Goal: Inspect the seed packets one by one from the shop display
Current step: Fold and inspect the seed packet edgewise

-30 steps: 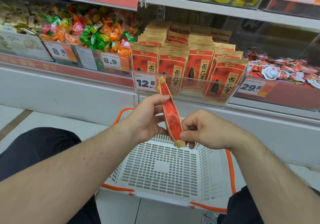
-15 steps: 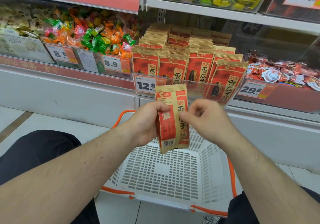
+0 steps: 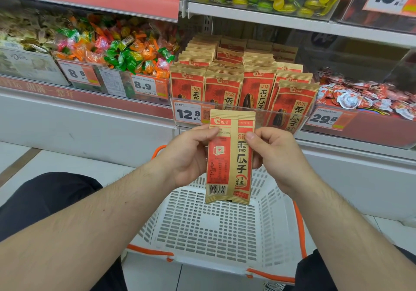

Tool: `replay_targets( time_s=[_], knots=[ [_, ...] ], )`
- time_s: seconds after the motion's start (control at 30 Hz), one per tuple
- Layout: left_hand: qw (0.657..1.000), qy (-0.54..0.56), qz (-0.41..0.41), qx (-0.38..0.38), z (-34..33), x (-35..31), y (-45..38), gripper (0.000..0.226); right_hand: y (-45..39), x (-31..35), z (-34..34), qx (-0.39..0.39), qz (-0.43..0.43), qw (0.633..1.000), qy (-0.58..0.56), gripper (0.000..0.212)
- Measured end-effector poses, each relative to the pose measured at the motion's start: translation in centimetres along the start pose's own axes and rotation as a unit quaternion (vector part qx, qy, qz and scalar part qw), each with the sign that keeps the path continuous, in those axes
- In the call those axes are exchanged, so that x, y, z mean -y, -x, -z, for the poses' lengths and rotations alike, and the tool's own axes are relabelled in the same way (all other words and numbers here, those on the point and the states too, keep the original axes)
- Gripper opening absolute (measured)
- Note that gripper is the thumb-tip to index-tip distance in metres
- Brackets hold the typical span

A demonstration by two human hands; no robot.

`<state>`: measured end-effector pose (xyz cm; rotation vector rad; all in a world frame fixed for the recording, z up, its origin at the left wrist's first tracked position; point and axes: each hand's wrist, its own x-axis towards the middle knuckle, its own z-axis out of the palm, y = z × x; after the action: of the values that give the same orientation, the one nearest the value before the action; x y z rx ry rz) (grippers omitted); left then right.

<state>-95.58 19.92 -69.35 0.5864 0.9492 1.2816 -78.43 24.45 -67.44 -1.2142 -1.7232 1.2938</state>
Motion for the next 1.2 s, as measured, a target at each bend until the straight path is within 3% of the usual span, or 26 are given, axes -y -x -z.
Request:
replay_targets(
  time_s=[0.2, 0.37, 0.63, 0.73, 0.8, 0.9, 1.0, 1.1, 1.2],
  knots=[
    [1.000, 0.006, 0.007, -0.009, -0.1, -0.1, 0.1, 0.032, -0.1, -0.1, 0.1, 0.011, -0.006, 1.000, -0.017, 0.026],
    [0.997, 0.064, 0.024, -0.040, -0.1, -0.4, 0.0, 0.040, 0.0, -0.1, 1.0, 0.108, -0.041, 0.993, 0.022, 0.012],
    [0.995, 0.061, 0.052, -0.066, -0.1, -0.4, 0.0, 0.039, 0.1, -0.5, 1.2, 0.170, -0.059, 0.983, 0.027, 0.020],
    [0.996, 0.026, 0.048, -0.072, 0.0, -0.3, -0.1, 0.033, 0.3, -0.3, 0.9, 0.159, -0.067, 0.985, 0.020, 0.020],
    [0.991, -0.092, 0.027, -0.093, 0.4, 0.2, -0.2, 0.027, 0.4, -0.2, 0.4, 0.118, -0.069, 0.990, 0.034, 0.014],
    [0.974, -0.212, 0.019, -0.081, 0.3, 0.7, 0.1, 0.025, 0.5, -0.6, -0.8, 0.023, 0.000, 0.979, 0.203, 0.017],
    [0.977, -0.206, 0.013, -0.062, -0.3, 0.8, 0.4, 0.017, 1.0, -0.4, -1.7, 0.042, 0.037, 0.954, 0.294, 0.026],
    [0.974, -0.220, -0.006, -0.046, -0.1, 0.7, 0.4, 0.004, 1.2, 0.0, -1.4, 0.089, 0.033, 0.967, 0.237, 0.021],
    [0.972, -0.235, -0.006, -0.008, 0.1, 0.6, 0.4, 0.007, 0.9, 0.1, -1.1, 0.049, 0.060, 0.987, 0.142, 0.014]
  ],
)
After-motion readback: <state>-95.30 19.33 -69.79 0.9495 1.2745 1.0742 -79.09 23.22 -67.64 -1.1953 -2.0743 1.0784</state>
